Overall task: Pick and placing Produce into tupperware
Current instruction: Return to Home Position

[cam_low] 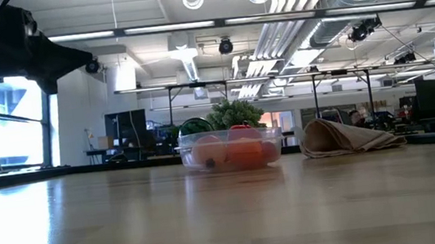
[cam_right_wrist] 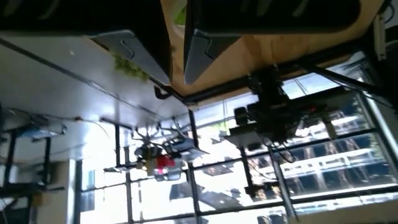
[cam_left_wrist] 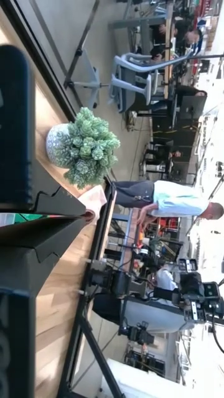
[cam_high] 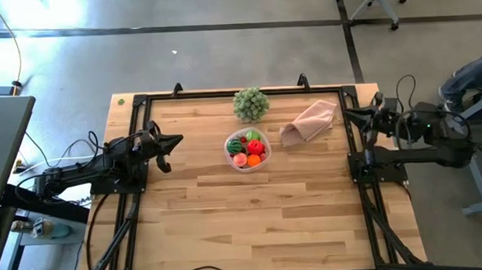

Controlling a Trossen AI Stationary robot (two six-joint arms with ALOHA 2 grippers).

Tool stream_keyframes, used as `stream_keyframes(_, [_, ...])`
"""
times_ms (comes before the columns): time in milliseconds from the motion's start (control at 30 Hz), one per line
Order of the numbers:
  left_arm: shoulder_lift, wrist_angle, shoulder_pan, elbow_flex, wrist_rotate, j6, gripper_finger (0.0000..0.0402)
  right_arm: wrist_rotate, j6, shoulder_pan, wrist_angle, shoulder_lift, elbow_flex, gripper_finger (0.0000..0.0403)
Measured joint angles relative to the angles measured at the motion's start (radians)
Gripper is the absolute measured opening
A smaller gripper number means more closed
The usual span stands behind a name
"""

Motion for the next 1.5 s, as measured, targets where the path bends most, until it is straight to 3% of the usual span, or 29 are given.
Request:
stream_keyframes(300, [0.000,-0.014,0.000,0.000,-0.004,0.000,0.0005,-0.048,-0.034,0.000,0.214,-0.197,-0.203,0.0030])
stream_keyframes(400, [0.000,-0.014,0.000,0.000,-0.007,0.000,0.0005,-0.069,-0.027,0.000,0.243,-0.190,-0.259,0.0030])
stream_keyframes(833, [0.001,-0.038,0.000,0.000,-0.004,-0.001,0.0005,-0.228,0.038,0.000,0.684,-0.175,-0.630,0.0030])
stream_keyframes(1200, [0.001,-0.038,0.000,0.000,-0.004,-0.001,0.0005,-0.209,0.047,0.000,0.658,-0.175,-0.734,0.0030])
stream_keyframes(1500, [0.001,-0.039,0.000,0.000,-0.003,-0.001,0.0005,-0.173,-0.181,0.000,0.599,-0.166,-0.733,0.0030])
